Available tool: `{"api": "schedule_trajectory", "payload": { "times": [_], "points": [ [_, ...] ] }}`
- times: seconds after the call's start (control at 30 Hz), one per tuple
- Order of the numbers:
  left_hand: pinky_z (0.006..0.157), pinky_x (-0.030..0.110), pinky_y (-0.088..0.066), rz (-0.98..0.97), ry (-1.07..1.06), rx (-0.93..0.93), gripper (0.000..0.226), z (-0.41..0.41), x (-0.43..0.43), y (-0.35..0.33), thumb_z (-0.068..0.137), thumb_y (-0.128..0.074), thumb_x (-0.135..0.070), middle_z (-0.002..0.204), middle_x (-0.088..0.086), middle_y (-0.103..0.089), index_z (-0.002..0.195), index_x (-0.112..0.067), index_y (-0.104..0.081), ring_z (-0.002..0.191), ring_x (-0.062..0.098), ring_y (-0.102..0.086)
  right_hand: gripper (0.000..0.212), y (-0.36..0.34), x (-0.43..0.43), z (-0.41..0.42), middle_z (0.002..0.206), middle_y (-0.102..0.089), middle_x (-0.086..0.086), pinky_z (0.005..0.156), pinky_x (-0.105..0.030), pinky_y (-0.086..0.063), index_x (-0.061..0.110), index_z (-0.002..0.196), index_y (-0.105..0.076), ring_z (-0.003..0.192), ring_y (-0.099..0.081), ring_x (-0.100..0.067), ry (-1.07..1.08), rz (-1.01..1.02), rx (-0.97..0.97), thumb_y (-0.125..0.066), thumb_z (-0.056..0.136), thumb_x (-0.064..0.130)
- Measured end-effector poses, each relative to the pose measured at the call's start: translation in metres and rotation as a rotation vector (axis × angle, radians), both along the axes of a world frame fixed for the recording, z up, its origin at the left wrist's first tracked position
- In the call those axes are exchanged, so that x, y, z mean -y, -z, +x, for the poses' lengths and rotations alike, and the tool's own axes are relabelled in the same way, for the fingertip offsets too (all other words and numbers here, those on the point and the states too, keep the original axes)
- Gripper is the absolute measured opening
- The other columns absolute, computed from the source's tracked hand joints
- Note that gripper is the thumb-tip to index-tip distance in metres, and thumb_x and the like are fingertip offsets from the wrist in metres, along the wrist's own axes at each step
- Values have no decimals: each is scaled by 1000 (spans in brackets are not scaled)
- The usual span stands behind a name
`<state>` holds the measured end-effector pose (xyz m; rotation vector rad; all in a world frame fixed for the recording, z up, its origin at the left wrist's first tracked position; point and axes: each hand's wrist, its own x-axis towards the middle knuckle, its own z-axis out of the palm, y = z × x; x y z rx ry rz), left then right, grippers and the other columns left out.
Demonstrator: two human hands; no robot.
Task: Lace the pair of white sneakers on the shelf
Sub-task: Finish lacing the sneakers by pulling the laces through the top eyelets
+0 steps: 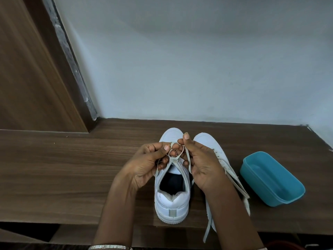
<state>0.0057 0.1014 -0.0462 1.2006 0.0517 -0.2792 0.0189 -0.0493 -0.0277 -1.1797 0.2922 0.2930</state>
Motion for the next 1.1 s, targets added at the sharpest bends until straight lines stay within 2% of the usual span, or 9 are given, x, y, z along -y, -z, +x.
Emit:
{"api": "schedule_trajectory", "payload": {
  "times": [0.13, 0.23, 0.4, 0.57, 0.67, 0.77, 0.87, 1.1],
  "points": [
    [45, 13, -36, -5, -60, 10, 14, 0, 5, -3, 84, -66, -19, 71, 1, -64, 88, -9, -75, 51, 4, -46, 22, 2, 0, 1, 81, -75, -10, 57, -23, -43, 8, 87, -76, 68, -67, -18, -34, -6, 37, -71, 91, 29],
    [42, 13, -34, -15, -116, -6, 20, 1, 8, -1, 82, -69, -23, 68, 1, -64, 91, -6, -74, 49, 4, -43, 16, 3, 3, 2, 83, -75, -10, 53, -20, -42, 5, 96, -76, 68, -67, -15, -102, -15, 76, -63, 96, 15],
    [38, 13, -30, 0, -171, -20, 31, 3, 10, -1, 76, -73, -26, 69, 4, -68, 97, -4, -67, 43, 4, -43, 19, 4, 5, 1, 79, -74, -7, 53, -18, -43, 0, 109, -73, 66, -63, -11, -157, -2, 109, -59, 96, 1],
    [36, 13, -28, 2, -125, -22, 34, 2, 9, -2, 77, -72, -28, 70, 5, -68, 102, -6, -66, 40, 4, -43, 12, 7, 4, 2, 73, -72, -8, 55, -20, -44, 2, 99, -74, 63, -61, -12, -119, -25, 121, -69, 88, 2],
    [36, 14, -27, 21, -95, 3, 29, 1, 6, -2, 78, -71, -30, 70, 3, -67, 95, -8, -69, 41, 4, -42, 9, 11, 3, 2, 72, -72, -9, 54, -22, -44, 4, 87, -71, 60, -59, -14, -56, -35, 86, -78, 81, 6],
    [37, 14, -27, 30, -105, 3, 30, 1, 6, -1, 74, -73, -35, 72, 3, -69, 90, -9, -70, 42, 4, -42, 7, 13, 3, 3, 72, -71, -11, 53, -21, -43, 5, 85, -76, 61, -52, -16, -63, -42, 78, -79, 80, 9],
    [36, 14, -27, 29, -112, -18, 30, 2, 8, -1, 73, -75, -34, 73, 4, -70, 90, -10, -70, 41, 4, -41, 6, 13, 4, 3, 70, -69, -10, 52, -20, -42, 6, 84, -78, 61, -48, -16, -74, -40, 84, -79, 80, 10],
    [35, 14, -28, -4, -114, -37, 46, 2, 8, 0, 71, -75, -30, 72, 4, -70, 112, -12, -65, 38, 3, -39, 11, 15, 6, 6, 72, -69, -10, 53, -18, -42, 0, 96, -75, 67, -50, -17, -140, -45, 117, -71, 87, 2]
  ]
}}
